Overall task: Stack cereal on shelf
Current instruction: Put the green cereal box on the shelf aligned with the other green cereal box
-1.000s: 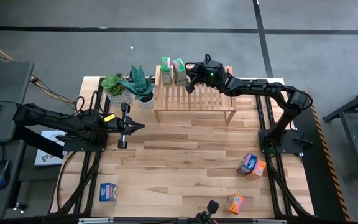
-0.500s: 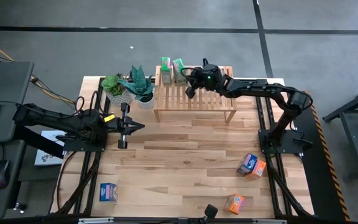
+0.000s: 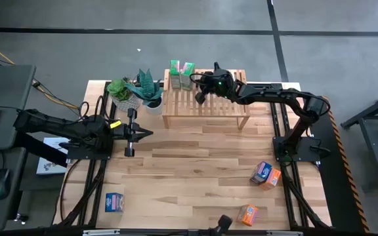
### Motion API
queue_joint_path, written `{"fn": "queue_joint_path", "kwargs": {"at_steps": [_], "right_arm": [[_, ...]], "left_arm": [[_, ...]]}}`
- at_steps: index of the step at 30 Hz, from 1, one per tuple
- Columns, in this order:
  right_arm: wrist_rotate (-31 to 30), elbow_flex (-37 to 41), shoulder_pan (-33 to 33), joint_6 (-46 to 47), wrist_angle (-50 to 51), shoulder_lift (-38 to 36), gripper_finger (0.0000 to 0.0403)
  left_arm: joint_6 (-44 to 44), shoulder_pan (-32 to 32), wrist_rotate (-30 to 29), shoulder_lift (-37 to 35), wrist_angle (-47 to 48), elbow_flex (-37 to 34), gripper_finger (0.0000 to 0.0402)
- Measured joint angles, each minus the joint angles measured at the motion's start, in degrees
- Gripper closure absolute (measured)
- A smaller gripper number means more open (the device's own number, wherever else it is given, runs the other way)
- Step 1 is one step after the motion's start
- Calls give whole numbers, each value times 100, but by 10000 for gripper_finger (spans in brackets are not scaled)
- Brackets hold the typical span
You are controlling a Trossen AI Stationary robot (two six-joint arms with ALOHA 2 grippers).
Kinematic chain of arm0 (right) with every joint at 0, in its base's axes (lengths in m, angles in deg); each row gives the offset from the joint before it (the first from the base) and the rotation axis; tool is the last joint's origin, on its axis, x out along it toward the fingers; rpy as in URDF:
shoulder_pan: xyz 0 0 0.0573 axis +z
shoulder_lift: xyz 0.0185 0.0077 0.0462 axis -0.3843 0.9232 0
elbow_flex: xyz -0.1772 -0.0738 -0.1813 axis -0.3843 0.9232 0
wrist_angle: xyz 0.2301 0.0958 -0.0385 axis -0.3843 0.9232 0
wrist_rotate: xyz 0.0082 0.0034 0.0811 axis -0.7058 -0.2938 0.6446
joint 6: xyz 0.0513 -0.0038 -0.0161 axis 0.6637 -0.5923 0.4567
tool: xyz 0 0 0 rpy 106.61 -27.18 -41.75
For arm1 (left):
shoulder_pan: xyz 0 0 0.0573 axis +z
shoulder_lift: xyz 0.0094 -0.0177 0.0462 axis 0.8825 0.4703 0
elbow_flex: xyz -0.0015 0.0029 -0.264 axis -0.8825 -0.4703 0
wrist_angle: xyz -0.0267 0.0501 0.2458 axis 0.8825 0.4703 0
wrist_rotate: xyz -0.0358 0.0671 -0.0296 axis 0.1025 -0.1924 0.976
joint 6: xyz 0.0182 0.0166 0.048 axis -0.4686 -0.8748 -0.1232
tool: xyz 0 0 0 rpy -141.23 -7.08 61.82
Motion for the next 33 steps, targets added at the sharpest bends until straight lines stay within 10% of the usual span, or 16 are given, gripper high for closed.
{"fn": "queue_joint_path", "kwargs": {"at_steps": [33], "right_arm": [[909,1,-357,612,-922,22,403]], "left_arm": [[-2,0,2,0,-4,0,401]]}}
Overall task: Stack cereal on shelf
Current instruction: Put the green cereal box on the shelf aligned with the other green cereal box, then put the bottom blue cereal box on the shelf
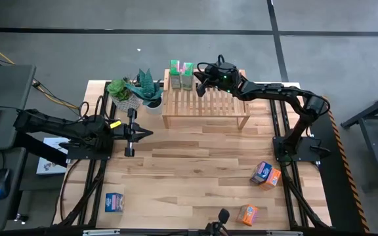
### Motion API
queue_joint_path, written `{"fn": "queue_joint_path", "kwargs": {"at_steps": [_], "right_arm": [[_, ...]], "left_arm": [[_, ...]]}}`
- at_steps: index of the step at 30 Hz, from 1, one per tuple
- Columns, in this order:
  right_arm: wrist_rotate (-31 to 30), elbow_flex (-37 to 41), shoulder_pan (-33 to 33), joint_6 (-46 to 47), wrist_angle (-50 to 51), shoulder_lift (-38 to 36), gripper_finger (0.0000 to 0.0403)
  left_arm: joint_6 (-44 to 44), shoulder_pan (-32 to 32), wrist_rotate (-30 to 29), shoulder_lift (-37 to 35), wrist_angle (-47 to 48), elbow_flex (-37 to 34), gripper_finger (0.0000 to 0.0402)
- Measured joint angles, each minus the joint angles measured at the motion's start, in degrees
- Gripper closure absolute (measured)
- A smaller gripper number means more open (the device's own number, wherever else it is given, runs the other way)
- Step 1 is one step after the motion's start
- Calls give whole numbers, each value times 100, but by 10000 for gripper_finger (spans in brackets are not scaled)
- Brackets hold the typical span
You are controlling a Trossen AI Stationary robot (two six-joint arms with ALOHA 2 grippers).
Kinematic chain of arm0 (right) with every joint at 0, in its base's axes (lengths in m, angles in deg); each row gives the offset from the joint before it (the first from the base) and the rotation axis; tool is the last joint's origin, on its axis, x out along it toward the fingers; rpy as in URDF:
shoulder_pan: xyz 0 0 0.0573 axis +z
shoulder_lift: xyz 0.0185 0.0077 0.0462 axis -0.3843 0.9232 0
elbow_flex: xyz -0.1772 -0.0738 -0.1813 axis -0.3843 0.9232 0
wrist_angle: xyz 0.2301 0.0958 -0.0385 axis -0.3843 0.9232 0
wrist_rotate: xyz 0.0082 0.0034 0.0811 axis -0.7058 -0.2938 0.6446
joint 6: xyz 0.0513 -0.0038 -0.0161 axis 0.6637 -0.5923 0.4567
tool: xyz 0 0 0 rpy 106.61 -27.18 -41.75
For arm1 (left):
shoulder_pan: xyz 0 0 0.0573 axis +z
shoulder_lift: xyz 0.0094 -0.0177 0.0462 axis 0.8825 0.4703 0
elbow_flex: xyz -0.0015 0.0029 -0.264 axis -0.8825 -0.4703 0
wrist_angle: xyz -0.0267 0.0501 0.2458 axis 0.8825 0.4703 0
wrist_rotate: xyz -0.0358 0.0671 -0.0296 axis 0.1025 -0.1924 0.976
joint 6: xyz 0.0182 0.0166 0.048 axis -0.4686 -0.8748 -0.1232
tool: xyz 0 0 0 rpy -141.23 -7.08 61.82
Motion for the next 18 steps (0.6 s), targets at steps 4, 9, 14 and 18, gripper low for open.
{"fn": "queue_joint_path", "kwargs": {"at_steps": [4,9,14,18], "right_arm": [[2,0,-53,112,-62,0,403],[142,0,-151,192,-57,0,403],[216,0,-186,229,-34,0,403],[215,7,-187,15,268,-105,403]], "left_arm": [[0,0,-2,1,0,0,402],[-1,1,-1,-1,-1,0,401],[0,1,-2,1,2,0,401],[5,0,-2,0,73,0,402]]}}
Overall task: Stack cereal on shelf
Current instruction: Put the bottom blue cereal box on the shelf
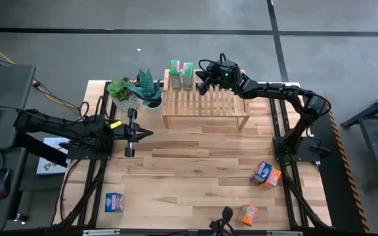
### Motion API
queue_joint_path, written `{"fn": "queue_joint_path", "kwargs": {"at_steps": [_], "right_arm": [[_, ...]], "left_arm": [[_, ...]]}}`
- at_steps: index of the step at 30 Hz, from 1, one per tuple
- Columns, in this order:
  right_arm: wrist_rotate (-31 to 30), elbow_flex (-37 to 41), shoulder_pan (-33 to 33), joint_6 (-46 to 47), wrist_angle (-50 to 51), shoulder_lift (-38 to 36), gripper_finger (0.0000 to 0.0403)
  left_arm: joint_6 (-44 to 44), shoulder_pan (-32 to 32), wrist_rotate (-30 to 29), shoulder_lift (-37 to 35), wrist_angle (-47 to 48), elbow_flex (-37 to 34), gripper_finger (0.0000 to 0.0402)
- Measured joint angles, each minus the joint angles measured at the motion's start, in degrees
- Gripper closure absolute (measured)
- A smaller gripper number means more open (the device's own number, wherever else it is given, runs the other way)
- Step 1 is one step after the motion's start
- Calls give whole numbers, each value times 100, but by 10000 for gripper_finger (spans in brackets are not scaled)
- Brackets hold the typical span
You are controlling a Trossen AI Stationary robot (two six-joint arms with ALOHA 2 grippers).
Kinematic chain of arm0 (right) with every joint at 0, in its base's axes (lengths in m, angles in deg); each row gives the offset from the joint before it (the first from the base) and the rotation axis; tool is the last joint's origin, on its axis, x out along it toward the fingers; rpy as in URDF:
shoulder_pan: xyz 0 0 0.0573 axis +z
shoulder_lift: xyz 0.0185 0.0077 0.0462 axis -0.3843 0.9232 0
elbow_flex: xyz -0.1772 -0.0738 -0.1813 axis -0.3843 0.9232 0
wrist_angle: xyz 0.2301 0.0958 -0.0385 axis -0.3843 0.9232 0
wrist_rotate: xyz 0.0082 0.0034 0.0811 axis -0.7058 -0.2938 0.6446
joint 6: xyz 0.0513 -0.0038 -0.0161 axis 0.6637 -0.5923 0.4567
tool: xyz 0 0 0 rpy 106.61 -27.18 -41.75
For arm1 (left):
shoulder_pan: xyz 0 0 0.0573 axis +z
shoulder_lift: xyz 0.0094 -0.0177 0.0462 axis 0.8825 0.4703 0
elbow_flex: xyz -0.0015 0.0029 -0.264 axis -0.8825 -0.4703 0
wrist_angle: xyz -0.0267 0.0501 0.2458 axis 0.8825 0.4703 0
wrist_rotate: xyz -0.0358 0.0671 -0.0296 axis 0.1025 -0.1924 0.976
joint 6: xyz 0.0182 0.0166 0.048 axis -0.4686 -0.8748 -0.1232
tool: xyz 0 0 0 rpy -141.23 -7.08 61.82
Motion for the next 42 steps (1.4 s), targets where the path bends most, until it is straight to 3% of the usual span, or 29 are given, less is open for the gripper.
{"fn": "queue_joint_path", "kwargs": {"at_steps": [5,11,14,17,22,27,30,34,42], "right_arm": [[-32,0,-12,-408,1196,-989,403],[-70,18,197,-508,3536,-2679,403],[-66,374,540,-339,4370,-3414,403],[-184,1180,1031,2,4405,-4189,403],[-748,2759,1962,679,3560,-5429,403],[-868,3973,2620,514,1047,-6133,403],[-870,4467,2799,82,-534,-6162,403],[-859,4780,2836,-283,-1905,-5963,403],[-773,4780,2833,-322,-2536,-5559,403]], "left_arm": [[-3,0,-104,1,132,-2,402],[-5,1,-336,0,108,-2,401],[-5,1,-336,-1,75,-2,402],[25,1,-336,1,0,-2,401],[91,1,-435,-1,-88,-2,402],[-4,0,-696,1,-84,-2,402],[-7,1,-804,1,-111,-2,402],[-12,1,-832,1,-130,-2,401],[-14,0,-1100,1,-314,-2,401]]}}
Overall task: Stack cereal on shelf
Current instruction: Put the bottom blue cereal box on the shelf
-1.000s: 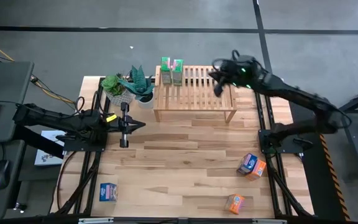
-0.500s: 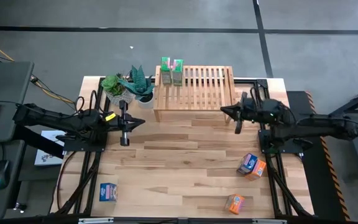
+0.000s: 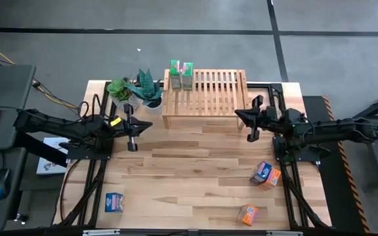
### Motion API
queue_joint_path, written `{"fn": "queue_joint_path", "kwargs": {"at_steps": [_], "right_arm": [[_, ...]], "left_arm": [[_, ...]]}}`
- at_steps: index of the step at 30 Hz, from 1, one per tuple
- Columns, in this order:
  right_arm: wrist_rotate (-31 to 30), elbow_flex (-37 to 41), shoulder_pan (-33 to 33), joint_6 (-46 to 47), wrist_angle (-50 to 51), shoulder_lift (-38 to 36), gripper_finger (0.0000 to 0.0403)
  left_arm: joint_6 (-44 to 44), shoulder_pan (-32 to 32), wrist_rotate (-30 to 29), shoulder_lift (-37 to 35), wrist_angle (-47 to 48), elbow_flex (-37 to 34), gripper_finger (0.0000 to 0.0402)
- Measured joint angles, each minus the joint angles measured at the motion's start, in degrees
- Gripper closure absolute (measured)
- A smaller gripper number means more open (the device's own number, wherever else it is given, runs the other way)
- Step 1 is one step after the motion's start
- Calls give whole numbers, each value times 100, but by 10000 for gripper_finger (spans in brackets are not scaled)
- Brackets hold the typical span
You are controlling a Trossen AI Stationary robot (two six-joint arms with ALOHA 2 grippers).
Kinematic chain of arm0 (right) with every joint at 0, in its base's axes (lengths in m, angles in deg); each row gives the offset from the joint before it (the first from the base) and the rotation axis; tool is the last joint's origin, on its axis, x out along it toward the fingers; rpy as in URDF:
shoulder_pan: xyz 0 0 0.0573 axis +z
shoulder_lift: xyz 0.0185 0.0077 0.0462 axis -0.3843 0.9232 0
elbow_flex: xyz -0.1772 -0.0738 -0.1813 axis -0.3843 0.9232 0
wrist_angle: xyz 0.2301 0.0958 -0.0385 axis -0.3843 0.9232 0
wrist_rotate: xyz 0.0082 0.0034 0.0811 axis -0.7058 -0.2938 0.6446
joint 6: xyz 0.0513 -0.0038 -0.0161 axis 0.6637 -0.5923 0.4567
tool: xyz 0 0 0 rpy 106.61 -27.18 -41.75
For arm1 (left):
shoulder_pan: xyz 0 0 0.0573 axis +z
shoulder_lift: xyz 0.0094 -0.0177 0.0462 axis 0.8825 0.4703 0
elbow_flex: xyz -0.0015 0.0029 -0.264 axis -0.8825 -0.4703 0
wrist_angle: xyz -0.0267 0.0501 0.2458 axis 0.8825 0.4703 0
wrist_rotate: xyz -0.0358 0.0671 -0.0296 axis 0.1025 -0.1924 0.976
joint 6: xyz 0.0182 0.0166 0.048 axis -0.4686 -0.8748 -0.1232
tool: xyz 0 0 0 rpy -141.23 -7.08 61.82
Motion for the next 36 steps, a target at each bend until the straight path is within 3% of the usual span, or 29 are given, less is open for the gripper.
{"fn": "queue_joint_path", "kwargs": {"at_steps": [28,32,36], "right_arm": [[10,-9,0,-14,-61,75,402],[10,-9,0,-14,-61,75,402],[10,-11,0,-14,-61,75,402]], "left_arm": [[71,1,-123,5,-46,0,401],[168,-1,19,63,-56,0,383],[320,-3,361,193,-57,78,337]]}}
